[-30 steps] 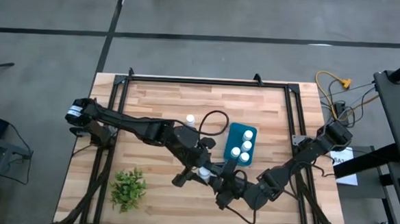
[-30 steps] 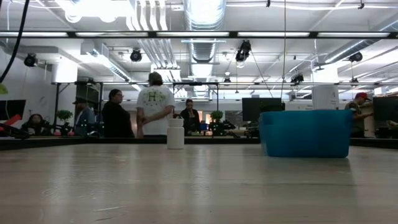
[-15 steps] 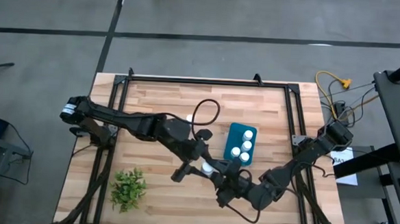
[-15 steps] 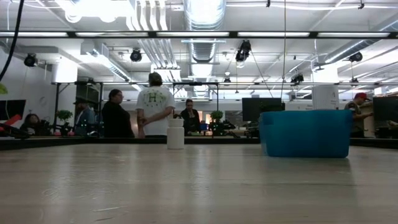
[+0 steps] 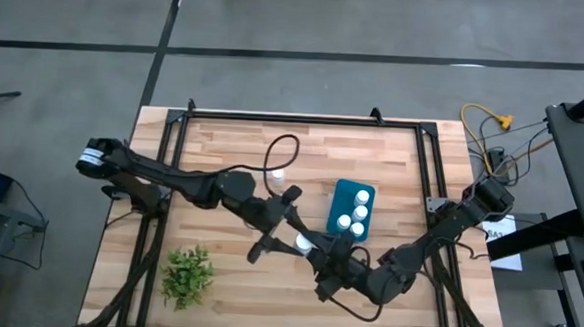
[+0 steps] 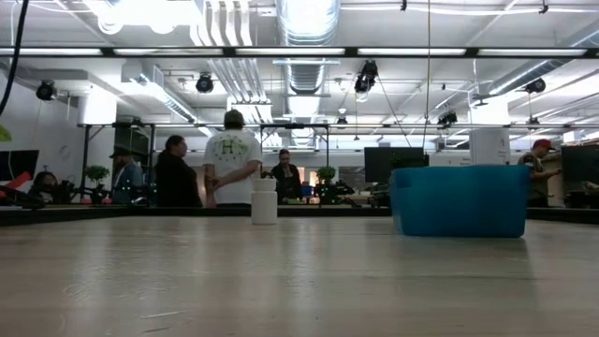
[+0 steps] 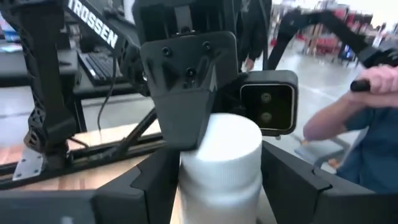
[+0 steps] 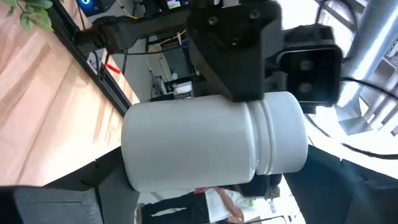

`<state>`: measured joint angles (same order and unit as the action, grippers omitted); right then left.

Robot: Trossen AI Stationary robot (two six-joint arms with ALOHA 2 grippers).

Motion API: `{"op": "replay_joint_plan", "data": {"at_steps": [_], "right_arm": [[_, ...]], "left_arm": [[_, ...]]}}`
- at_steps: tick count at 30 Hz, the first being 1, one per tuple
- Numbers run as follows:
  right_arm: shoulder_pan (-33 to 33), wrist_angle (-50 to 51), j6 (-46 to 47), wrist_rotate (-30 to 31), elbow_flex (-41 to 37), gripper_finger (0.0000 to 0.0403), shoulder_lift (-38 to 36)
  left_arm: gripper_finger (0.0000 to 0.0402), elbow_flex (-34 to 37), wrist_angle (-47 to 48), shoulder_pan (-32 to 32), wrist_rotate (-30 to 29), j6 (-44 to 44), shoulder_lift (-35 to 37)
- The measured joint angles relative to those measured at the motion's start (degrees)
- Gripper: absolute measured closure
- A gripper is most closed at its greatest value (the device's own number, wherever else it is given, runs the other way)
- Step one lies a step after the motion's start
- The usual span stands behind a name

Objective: Pick and place pill bottles into a basket
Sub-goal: Put the white medicine bottle into the blue bin

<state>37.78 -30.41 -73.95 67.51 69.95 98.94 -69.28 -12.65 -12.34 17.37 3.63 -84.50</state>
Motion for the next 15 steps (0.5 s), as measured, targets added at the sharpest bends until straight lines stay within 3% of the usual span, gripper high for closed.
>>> {"op": "replay_joint_plan", "data": {"at_steps": [8, 15], "right_arm": [[0.09, -0.47, -0.38, -0.03, 1.12, 0.0083, -0.03], [0.08, -2.66, -2.7, -0.36, 1.97, 0.0083, -0.07]], "left_arm": [[0.0208, 12.28, -25.56, -0.02, 0.07, 3.64, 0.73], [0.0208, 17.77, -44.96, -0.09, 0.24, 5.47, -2.9]]}}
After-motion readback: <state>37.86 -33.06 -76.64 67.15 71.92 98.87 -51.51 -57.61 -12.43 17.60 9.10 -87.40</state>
